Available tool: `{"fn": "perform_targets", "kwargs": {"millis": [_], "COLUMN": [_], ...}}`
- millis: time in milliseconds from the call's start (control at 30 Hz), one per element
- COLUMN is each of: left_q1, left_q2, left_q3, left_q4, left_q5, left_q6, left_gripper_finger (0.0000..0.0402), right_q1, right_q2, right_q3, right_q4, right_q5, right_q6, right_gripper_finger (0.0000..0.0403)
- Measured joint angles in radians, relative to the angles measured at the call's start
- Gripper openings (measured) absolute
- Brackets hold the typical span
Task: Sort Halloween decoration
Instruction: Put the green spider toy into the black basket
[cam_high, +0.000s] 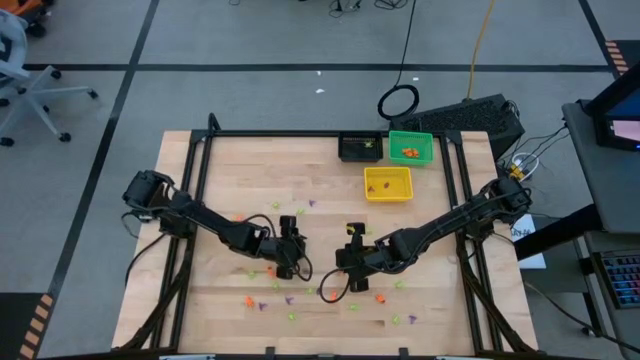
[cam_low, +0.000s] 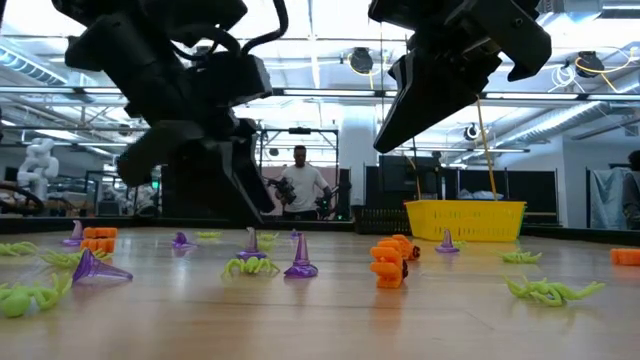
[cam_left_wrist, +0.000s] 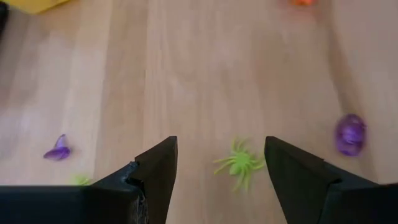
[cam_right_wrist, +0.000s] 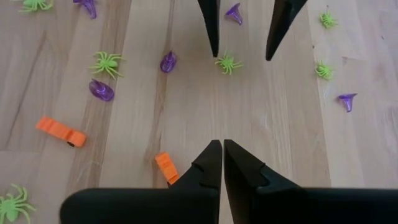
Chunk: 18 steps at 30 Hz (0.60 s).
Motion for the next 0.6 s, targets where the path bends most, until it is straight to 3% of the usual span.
{"fn": "perform_targets", "kwargs": {"millis": [233, 600], "left_q1": [0.005, 0.12], "left_q2": [-0.003, 0.001], "left_q3": [0.0, 0.014], "left_q4": [-0.019, -0.033], "left_q5": [0.101, 0.348], "left_q6": [0.143, 0.352], "left_gripper_finger": [0.0226, 0.0157], "right_q1": [0.0, 0.0], "right_q2": [0.0, 0.001], "right_q3": [0.0, 0.0], "right_q4": [0.001, 0.002], "right_q5": [0.0, 0.0], "right_q6": [-0.003, 0.0], "right_gripper_finger": [0.0002, 0.0002]}}
